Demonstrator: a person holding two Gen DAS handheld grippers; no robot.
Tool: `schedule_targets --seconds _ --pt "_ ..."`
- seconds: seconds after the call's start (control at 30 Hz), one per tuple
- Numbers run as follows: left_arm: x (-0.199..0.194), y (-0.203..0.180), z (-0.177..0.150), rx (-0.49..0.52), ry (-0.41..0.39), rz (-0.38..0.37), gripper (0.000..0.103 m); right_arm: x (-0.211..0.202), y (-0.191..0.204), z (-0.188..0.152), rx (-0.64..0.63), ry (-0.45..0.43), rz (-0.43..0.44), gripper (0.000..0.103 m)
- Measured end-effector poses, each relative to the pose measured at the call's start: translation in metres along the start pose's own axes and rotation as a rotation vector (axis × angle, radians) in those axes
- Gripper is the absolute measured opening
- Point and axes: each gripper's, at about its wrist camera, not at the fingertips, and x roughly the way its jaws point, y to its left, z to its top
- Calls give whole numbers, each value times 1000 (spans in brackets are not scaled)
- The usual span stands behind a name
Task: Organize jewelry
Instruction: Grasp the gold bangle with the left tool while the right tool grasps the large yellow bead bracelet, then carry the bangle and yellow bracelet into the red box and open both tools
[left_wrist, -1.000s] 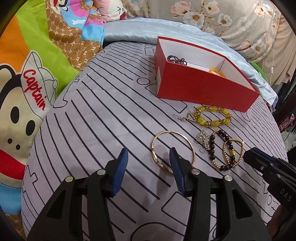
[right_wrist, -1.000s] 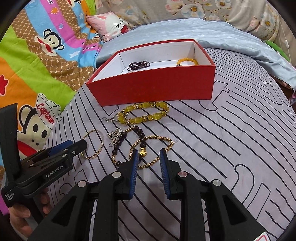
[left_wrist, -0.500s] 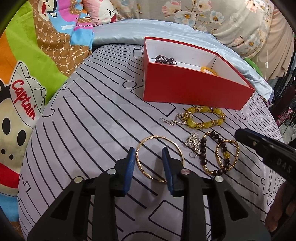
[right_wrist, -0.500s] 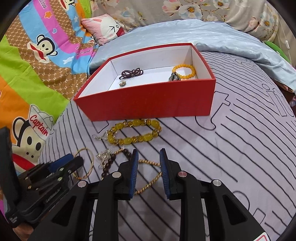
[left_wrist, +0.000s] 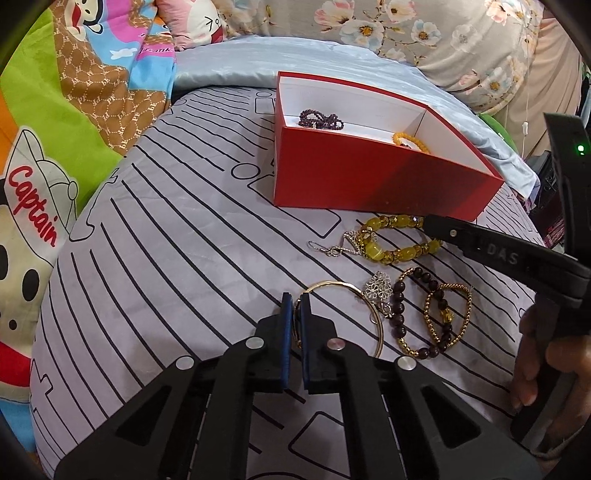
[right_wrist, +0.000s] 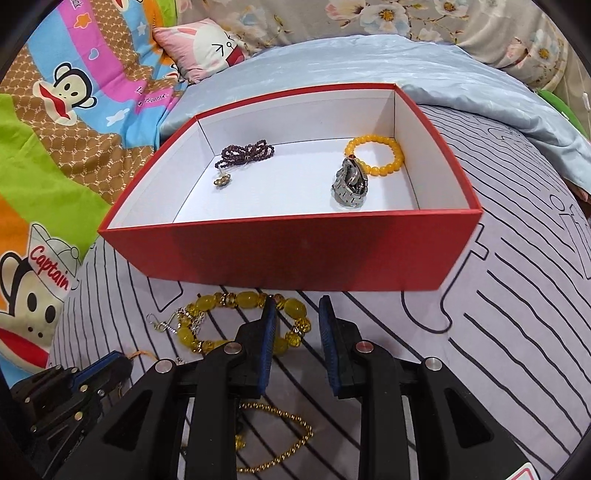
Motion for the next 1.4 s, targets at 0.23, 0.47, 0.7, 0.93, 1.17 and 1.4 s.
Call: schedule_targets --seconds 0.23,0.47,0.7,0.93,1.17,1.4 --pt "0 0 2 -6 4 -19 2 -1 2 -3 -26 1 4 17" --pt "-4 -1 4 -10 -2 -27 2 -15 -2 -13 -1 -15 24 8" --pt "-14 -3 7 -8 -23 -34 2 -48 -5 -14 20 -79 44 8" --pt "-28 -7 14 -6 -53 -51 3 -81 -10 -10 32 -147 44 8" --pt "-44 -14 24 7 -92 -72 3 -108 -11 0 28 -204 52 8" --pt "-51 -21 34 23 -118 -81 3 -131 -9 11 20 -249 97 8"
